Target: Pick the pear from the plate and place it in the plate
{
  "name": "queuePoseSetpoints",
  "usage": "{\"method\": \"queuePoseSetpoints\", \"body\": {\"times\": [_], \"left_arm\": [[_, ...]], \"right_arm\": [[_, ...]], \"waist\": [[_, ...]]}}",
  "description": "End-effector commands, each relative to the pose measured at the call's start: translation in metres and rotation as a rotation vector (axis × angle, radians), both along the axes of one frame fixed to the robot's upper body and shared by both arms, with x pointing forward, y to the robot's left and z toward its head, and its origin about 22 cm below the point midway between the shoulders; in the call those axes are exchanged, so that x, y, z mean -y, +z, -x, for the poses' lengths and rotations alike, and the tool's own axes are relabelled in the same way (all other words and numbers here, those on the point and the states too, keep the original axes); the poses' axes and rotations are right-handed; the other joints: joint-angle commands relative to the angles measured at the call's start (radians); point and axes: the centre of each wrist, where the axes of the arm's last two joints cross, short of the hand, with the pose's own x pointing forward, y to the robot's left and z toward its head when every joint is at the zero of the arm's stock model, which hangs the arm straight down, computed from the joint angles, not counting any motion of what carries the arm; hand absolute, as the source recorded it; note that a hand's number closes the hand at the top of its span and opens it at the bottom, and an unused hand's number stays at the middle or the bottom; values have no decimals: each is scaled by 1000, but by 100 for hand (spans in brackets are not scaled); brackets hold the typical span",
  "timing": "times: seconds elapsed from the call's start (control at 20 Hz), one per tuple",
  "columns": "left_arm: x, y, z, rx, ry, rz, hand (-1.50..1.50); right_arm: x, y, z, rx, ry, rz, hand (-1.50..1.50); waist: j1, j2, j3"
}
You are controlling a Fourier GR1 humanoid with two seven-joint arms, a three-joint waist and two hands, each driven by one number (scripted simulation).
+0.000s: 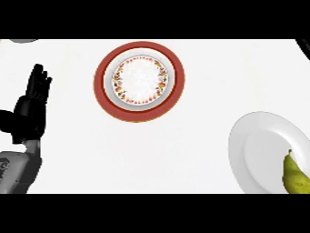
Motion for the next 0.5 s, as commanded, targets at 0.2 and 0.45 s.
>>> {"method": "queuePoseSetpoints", "body": {"times": [0.2, 0.45], "left_arm": [[-12, -31, 21, -140, -112, -50, 0], [-7, -54, 37, -206, -153, -10, 0]], "right_arm": [[31, -115, -1, -638, -424, -233, 150], [57, -151, 24, -588, -874, 65, -150]], "waist": [[5, -32, -16], [-12, -36, -17]]}}
